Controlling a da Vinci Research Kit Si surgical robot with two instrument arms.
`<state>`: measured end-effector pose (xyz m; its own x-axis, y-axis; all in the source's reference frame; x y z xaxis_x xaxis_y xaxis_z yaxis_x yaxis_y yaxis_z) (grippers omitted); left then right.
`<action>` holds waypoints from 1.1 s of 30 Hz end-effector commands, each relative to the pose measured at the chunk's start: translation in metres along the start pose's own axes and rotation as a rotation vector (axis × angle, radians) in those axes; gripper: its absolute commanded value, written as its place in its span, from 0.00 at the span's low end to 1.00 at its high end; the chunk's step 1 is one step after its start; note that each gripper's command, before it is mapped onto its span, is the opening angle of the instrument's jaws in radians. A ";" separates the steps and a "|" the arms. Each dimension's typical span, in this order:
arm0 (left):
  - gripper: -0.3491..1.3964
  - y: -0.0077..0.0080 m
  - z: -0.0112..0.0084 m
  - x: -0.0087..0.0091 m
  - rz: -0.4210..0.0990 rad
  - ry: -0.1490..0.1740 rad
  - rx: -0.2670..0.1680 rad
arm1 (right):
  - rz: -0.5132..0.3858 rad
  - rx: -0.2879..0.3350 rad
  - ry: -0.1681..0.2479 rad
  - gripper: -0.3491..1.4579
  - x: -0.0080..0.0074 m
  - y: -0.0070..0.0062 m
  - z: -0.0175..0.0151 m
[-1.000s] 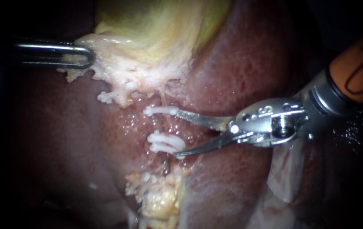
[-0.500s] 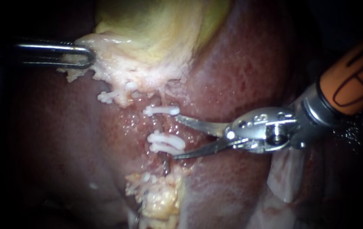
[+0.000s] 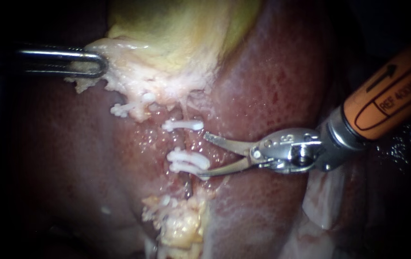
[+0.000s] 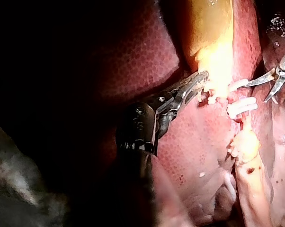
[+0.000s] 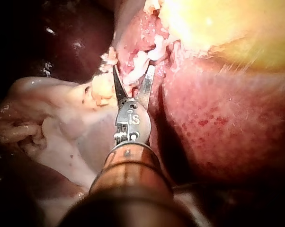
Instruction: Go to the cutting position right tube
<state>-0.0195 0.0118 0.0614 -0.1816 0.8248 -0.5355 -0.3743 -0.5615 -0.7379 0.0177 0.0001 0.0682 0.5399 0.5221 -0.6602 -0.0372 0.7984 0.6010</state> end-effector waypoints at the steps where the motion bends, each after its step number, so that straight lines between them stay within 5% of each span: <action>1: 0.00 0.0000 0.0000 0.0000 0.000 0.000 0.000 | 0.003 0.001 0.001 0.96 -0.0003 0.0003 0.0001; 17: 0.00 0.0000 0.0001 -0.0001 0.001 -0.001 -0.002 | -0.045 0.075 -0.001 0.96 -0.0030 0.0036 0.0007; 33: 0.00 0.0001 0.0002 -0.0001 0.000 0.000 -0.001 | -0.080 0.158 0.046 0.95 -0.0019 0.0046 0.0028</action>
<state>-0.0197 0.0116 0.0615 -0.1821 0.8245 -0.5357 -0.3729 -0.5620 -0.7383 0.0191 0.0019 0.0735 0.4949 0.4721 -0.7295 0.1472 0.7819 0.6058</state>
